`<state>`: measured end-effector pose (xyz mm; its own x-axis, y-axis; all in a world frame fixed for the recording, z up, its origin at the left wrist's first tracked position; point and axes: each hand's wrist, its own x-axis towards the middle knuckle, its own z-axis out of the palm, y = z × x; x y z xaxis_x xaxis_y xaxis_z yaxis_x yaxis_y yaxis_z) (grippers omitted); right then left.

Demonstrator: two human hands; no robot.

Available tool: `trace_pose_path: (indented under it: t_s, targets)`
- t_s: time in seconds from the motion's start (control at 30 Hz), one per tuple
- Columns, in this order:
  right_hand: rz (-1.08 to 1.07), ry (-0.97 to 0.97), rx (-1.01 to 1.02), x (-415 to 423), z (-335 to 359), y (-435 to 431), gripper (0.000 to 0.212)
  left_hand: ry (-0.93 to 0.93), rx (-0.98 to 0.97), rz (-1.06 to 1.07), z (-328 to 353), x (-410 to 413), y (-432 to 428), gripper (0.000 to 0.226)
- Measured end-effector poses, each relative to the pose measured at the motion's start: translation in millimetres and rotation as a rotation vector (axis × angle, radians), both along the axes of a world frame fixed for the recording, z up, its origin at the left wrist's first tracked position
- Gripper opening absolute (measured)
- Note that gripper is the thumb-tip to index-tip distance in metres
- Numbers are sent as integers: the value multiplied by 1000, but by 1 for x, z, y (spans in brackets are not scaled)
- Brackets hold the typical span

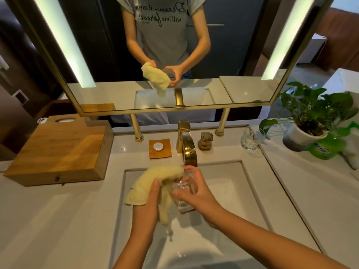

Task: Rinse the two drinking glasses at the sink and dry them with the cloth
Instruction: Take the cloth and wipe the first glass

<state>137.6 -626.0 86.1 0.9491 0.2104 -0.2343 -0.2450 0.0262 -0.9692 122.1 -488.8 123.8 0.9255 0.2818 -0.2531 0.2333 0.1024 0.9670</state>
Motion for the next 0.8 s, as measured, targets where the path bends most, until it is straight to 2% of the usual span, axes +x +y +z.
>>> trace_pose_path:
  t_s: [0.07,0.13,0.23,0.3,0.4,0.53,0.63,0.73,0.8]
  targets:
    - [-85,-43,42,5,4,-1,70,121,1,-110,0,-6,-4,20]
    - [-124,-103,42,9,8,-2,76,104,66,-308,-2,-14,-9,18]
    - [-100,-157,34,15,16,-3,77,14,197,-514,-3,-25,-23,55]
    - [-58,-140,39,19,20,-3,72,52,194,-472,0,-24,-32,73]
    - [-30,-131,15,22,25,-7,67,29,195,-321,4,-17,-38,59]
    - [72,-160,-190,17,26,-13,49,17,194,-253,2,-13,-38,54]
    - [75,-299,-484,20,37,-19,48,27,204,-253,0,-9,-32,46]
    - [159,-580,-784,26,53,-21,41,51,356,-281,-5,-7,-25,42]
    - [235,-606,-844,27,61,-12,41,37,466,-350,-7,-8,-23,49]
